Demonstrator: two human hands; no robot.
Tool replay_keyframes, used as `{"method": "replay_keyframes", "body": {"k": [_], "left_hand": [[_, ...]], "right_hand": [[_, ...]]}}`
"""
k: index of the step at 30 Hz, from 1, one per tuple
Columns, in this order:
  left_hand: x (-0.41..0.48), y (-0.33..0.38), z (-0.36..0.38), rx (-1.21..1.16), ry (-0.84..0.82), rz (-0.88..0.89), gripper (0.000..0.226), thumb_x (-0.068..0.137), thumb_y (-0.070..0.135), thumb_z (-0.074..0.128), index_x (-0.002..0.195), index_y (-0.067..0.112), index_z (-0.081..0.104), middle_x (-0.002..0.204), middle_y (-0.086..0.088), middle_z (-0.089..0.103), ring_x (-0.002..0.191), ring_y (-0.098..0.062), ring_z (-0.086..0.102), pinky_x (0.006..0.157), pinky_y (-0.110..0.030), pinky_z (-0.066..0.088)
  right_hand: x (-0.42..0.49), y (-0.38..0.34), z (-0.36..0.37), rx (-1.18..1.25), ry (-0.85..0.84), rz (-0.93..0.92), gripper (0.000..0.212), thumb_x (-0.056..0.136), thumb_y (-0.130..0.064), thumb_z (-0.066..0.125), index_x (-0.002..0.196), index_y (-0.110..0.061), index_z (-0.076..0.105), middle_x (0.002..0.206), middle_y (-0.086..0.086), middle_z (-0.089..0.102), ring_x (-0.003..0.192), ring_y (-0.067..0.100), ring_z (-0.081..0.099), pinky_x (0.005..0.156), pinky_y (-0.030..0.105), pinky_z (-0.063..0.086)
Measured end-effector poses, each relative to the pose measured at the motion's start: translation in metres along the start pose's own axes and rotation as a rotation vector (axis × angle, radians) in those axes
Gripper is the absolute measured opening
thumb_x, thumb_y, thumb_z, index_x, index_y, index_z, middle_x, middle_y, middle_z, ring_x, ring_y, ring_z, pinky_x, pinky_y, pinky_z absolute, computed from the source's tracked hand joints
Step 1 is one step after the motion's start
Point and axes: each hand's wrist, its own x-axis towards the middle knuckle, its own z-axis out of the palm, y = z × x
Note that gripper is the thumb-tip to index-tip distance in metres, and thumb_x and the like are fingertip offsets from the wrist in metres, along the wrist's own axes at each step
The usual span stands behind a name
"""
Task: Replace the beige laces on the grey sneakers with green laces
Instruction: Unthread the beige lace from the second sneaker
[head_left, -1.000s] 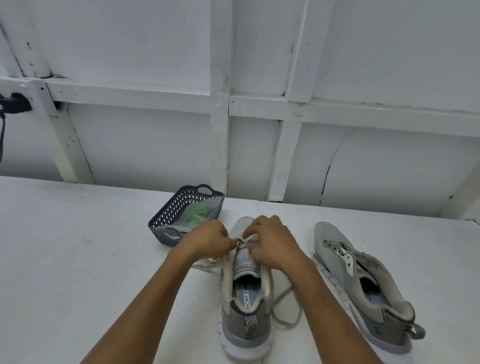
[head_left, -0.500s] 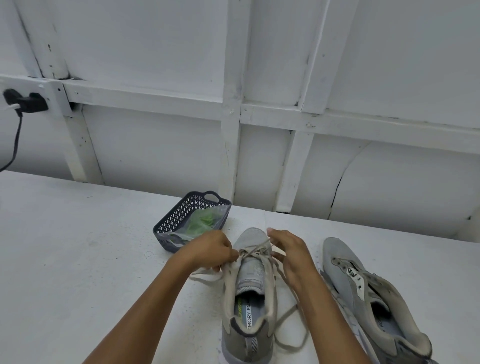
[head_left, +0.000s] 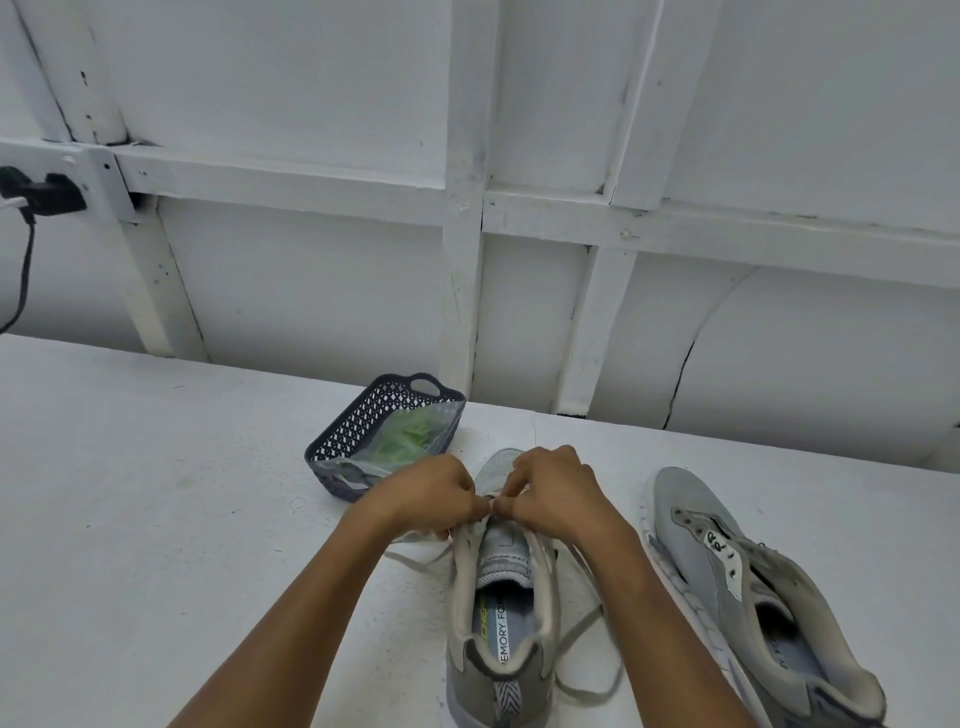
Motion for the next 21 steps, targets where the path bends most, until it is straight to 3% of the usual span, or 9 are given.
{"method": "replay_keyframes", "body": {"k": [3, 6, 10, 13, 14, 16, 18, 21], "left_hand": [[0.000, -0.001, 0.001, -0.008, -0.003, -0.002, 0.034, 0.089, 0.026, 0.059, 0.057, 0.016, 0.060, 0.055, -0.001, 0.061, 0.051, -0.013, 0.053, 0.058, -0.025, 0.042], [0.000, -0.001, 0.000, -0.009, -0.003, 0.000, 0.031, 0.089, 0.025, 0.058, 0.060, 0.014, 0.062, 0.055, -0.001, 0.062, 0.051, -0.013, 0.053, 0.057, -0.024, 0.042], [0.000, -0.001, -0.001, 0.007, -0.008, 0.012, 0.028, 0.090, 0.024, 0.058, 0.066, 0.011, 0.065, 0.054, 0.001, 0.060, 0.045, -0.008, 0.051, 0.049, -0.020, 0.039], [0.002, -0.003, -0.001, 0.015, -0.009, 0.019, 0.029, 0.089, 0.025, 0.058, 0.063, 0.013, 0.063, 0.055, 0.000, 0.061, 0.046, -0.009, 0.052, 0.052, -0.021, 0.040], [0.002, -0.003, -0.001, 0.014, -0.008, 0.022, 0.029, 0.089, 0.025, 0.058, 0.063, 0.013, 0.063, 0.055, 0.000, 0.061, 0.046, -0.008, 0.052, 0.051, -0.021, 0.040], [0.002, -0.004, -0.002, 0.011, -0.004, 0.027, 0.031, 0.090, 0.025, 0.057, 0.062, 0.014, 0.061, 0.054, 0.002, 0.060, 0.045, -0.008, 0.052, 0.049, -0.019, 0.038], [0.002, -0.006, -0.002, -0.007, -0.006, 0.031, 0.031, 0.091, 0.024, 0.057, 0.062, 0.015, 0.060, 0.054, 0.003, 0.061, 0.046, -0.009, 0.053, 0.050, -0.020, 0.039], [0.002, -0.008, -0.001, -0.015, -0.004, 0.031, 0.027, 0.091, 0.025, 0.057, 0.070, 0.010, 0.066, 0.059, -0.001, 0.064, 0.049, -0.010, 0.054, 0.053, -0.021, 0.041]], "right_hand": [[0.004, 0.000, 0.001, 0.091, -0.090, 0.015, 0.008, 0.081, -0.037, 0.073, 0.082, -0.030, 0.075, 0.126, -0.001, 0.059, 0.125, 0.020, 0.042, 0.101, 0.033, 0.041], [0.008, 0.001, 0.005, 0.138, -0.168, 0.046, 0.017, 0.076, -0.039, 0.074, 0.063, -0.030, 0.068, 0.122, 0.003, 0.057, 0.116, 0.022, 0.051, 0.092, 0.032, 0.047], [0.011, -0.002, 0.004, 0.069, -0.224, 0.048, 0.019, 0.054, -0.049, 0.069, 0.064, -0.033, 0.071, 0.119, 0.004, 0.055, 0.107, 0.025, 0.055, 0.086, 0.033, 0.052], [0.007, -0.006, -0.001, 0.069, -0.166, 0.004, 0.004, 0.071, -0.032, 0.072, 0.069, -0.029, 0.072, 0.116, 0.001, 0.062, 0.112, 0.020, 0.053, 0.089, 0.029, 0.050], [0.006, -0.006, -0.002, 0.095, -0.140, -0.014, 0.009, 0.076, -0.027, 0.072, 0.068, -0.030, 0.070, 0.116, 0.000, 0.063, 0.113, 0.017, 0.053, 0.089, 0.028, 0.050], [0.000, -0.004, -0.004, 0.284, -0.102, -0.018, 0.019, 0.082, -0.016, 0.068, 0.068, -0.029, 0.068, 0.108, -0.006, 0.063, 0.108, 0.014, 0.057, 0.084, 0.022, 0.049], [-0.007, -0.003, -0.007, 0.630, -0.052, 0.002, 0.019, 0.089, -0.009, 0.063, 0.074, -0.021, 0.065, 0.104, -0.011, 0.065, 0.106, 0.014, 0.061, 0.085, 0.027, 0.048], [-0.010, -0.002, -0.015, 1.007, 0.012, -0.013, 0.021, 0.099, -0.007, 0.051, 0.080, -0.014, 0.057, 0.099, -0.001, 0.074, 0.101, 0.014, 0.065, 0.084, 0.025, 0.047]]}}
